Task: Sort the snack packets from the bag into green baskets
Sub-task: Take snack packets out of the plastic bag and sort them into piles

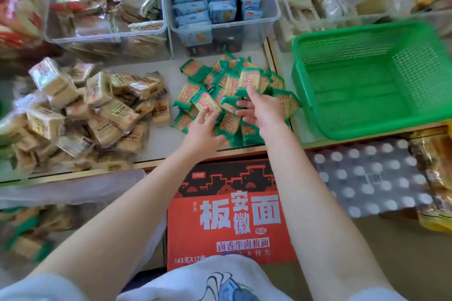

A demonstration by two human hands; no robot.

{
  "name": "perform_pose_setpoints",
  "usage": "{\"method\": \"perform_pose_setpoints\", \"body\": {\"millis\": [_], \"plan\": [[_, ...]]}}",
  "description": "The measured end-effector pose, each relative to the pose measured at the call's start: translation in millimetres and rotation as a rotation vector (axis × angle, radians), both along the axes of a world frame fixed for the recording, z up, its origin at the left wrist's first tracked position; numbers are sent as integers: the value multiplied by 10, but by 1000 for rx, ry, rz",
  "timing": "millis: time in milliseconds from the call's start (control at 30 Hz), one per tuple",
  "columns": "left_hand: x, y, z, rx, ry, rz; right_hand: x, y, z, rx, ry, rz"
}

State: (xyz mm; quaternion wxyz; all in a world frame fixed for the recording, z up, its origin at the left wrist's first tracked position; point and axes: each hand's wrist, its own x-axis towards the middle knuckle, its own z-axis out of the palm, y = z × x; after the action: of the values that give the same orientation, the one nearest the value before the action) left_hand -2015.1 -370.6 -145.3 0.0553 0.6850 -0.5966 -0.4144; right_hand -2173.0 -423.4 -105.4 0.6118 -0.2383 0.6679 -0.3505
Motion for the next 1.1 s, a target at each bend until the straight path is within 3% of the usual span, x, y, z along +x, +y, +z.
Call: {"method": "perform_pose_setpoints", "body": {"millis": [167, 367, 467, 667, 767, 833, 967, 1100], "plan": [[65, 41, 31, -33, 26, 11, 51, 185, 59, 20, 115, -5], [588, 914, 59, -335, 168, 289, 630, 1016, -47, 31, 128, 188], [1359, 1612, -205, -276, 47, 470, 1272, 1601, -285, 97, 99, 421], [2979, 3073, -648, -103, -456, 895, 2770, 2498, -931, 245, 18, 808], [3580, 3599, -746, -35, -507, 1159, 3492, 2807, -1181, 288, 10, 923], [3910, 3764, -828, 17, -421, 1315, 3934, 2950, -1292, 305, 35, 989], [4380, 3746, -1015, 131, 79, 1515, 4685, 3127, -1561, 245, 100, 1033], [4583, 3648, -1145, 238, 170, 1448, 5146, 3252, -1884, 210, 214, 999]]}}
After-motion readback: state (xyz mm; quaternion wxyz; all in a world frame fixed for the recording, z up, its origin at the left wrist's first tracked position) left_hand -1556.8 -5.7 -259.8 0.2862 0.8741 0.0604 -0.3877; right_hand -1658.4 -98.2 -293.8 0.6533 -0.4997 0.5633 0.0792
